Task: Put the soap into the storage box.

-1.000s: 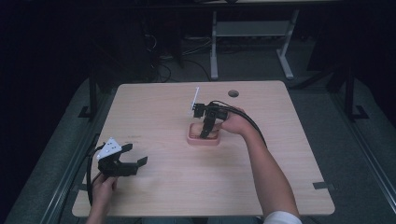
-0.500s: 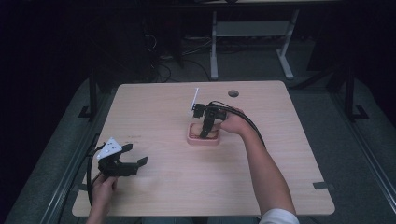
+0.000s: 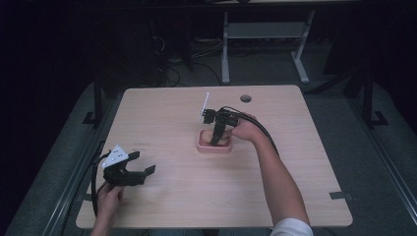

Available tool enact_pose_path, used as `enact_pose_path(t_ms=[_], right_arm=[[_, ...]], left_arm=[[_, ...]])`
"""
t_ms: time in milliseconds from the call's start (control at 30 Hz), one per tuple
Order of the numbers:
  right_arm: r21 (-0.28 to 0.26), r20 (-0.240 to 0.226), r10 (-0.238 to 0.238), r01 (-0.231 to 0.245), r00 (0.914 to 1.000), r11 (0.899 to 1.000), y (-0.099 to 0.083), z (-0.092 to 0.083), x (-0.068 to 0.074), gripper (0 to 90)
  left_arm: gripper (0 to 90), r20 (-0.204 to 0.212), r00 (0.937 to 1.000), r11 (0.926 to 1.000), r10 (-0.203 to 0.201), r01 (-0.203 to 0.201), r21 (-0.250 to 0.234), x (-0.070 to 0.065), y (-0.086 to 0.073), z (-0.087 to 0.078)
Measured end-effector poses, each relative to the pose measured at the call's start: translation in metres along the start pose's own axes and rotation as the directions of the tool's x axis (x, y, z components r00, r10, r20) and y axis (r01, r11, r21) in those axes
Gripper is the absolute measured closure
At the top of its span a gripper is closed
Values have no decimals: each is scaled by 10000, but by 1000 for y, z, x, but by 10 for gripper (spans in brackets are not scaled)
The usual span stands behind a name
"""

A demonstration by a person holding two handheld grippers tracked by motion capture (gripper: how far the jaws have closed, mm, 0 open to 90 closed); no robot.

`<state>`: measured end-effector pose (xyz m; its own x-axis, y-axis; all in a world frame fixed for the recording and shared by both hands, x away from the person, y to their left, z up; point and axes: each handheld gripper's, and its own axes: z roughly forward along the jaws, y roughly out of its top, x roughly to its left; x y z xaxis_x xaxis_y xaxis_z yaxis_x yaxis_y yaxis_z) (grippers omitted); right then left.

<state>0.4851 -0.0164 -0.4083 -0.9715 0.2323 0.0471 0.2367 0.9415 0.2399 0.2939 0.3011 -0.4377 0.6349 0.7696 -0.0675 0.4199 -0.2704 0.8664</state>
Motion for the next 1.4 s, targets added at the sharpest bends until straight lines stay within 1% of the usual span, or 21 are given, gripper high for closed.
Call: enact_pose_path(t_ms=[200, 267, 367, 500, 633, 1167, 1400], right_arm=[[-17, -33, 45, -45, 10000, 10000, 0, 2, -2, 317], [29, -19, 45, -45, 10000, 10000, 0, 3, -2, 317], [23, -45, 70, -70, 10000, 10000, 0, 4, -3, 317], [13, -60, 58, -58, 10000, 10000, 1, 5, -3, 317], [15, -121, 104, -103, 9999, 9999, 1, 6, -4, 317], [-26, -95, 159, -160, 9998, 9999, 0, 5, -5, 316], [70, -94, 177, -176, 9998, 9998, 0, 6, -5, 315]], left_arm=[[143, -10, 10000, 10000, 32, -32, -40, 1, 0, 0], [143, -18, 10000, 10000, -18, 18, -64, 1, 0, 0], [142, -16, 10000, 10000, 52, -52, -28, 1, 0, 0], [143, -12, 10000, 10000, 49, -49, -22, 1, 0, 0], [142, -25, 10000, 10000, 20, -20, 0, 1, 0, -1], [143, -27, 10000, 10000, -1, 1, -7, 1, 0, -1], [142, -27, 10000, 10000, -29, 28, -34, 1, 0, -1]])
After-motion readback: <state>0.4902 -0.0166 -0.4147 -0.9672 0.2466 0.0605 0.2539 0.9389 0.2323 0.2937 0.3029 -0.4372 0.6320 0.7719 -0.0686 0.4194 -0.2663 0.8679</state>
